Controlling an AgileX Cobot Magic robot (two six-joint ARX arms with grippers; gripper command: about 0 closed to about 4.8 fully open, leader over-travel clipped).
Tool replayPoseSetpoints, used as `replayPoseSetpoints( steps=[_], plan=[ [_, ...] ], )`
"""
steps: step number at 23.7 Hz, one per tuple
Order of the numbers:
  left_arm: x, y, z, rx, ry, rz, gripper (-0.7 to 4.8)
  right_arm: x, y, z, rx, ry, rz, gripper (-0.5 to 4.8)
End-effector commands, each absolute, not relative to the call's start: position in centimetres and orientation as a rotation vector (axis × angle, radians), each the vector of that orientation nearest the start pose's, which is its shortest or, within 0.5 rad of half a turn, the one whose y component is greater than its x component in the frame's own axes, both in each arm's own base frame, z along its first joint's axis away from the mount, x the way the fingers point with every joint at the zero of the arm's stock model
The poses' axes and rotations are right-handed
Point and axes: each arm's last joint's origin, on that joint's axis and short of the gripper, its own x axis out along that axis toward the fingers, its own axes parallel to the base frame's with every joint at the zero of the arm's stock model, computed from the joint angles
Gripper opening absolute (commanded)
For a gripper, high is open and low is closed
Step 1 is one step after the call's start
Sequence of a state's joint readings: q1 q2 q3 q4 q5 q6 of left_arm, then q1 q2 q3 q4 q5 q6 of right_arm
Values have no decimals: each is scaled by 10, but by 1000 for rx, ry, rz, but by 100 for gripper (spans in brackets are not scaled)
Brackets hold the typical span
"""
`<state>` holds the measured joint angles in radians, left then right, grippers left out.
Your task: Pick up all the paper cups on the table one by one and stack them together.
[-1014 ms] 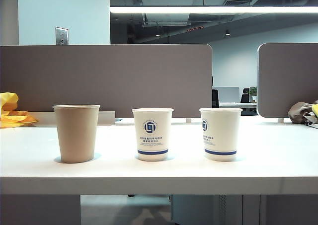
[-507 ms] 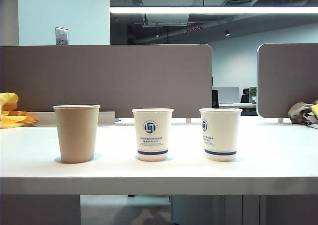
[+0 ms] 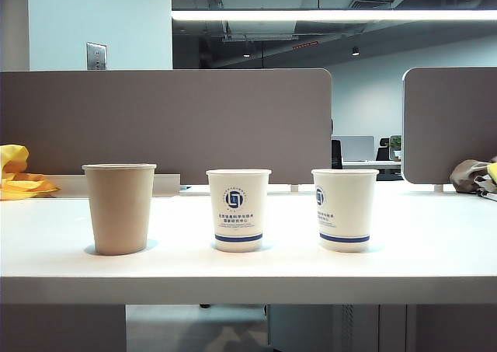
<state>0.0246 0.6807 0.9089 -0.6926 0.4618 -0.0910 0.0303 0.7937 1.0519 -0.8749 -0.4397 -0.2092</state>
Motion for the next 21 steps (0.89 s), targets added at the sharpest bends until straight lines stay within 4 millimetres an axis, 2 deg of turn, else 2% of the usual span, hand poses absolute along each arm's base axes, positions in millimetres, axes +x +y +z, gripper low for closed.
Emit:
replayPoseSetpoints(
  steps=[1, 4, 8, 11, 18, 21],
  plan=[
    [159, -11, 326, -271, 598, -457, -6, 173, 29, 366, -80, 663, 577, -1],
    [178, -14, 317, -399, 673, -549, -6, 211, 52, 368, -126, 735, 616, -1],
    [181, -18, 321, -411, 635, -659, -6, 247, 74, 363, -163, 786, 642, -1],
    [180, -22, 325, -450, 628, -672, -6, 271, 88, 349, -194, 833, 631, -1],
    [176, -37, 325, -484, 673, -826, -6, 309, 102, 298, -212, 1016, 609, 2],
    [173, -44, 324, -478, 700, -873, -6, 316, 106, 288, -212, 1036, 614, 64]
  ],
)
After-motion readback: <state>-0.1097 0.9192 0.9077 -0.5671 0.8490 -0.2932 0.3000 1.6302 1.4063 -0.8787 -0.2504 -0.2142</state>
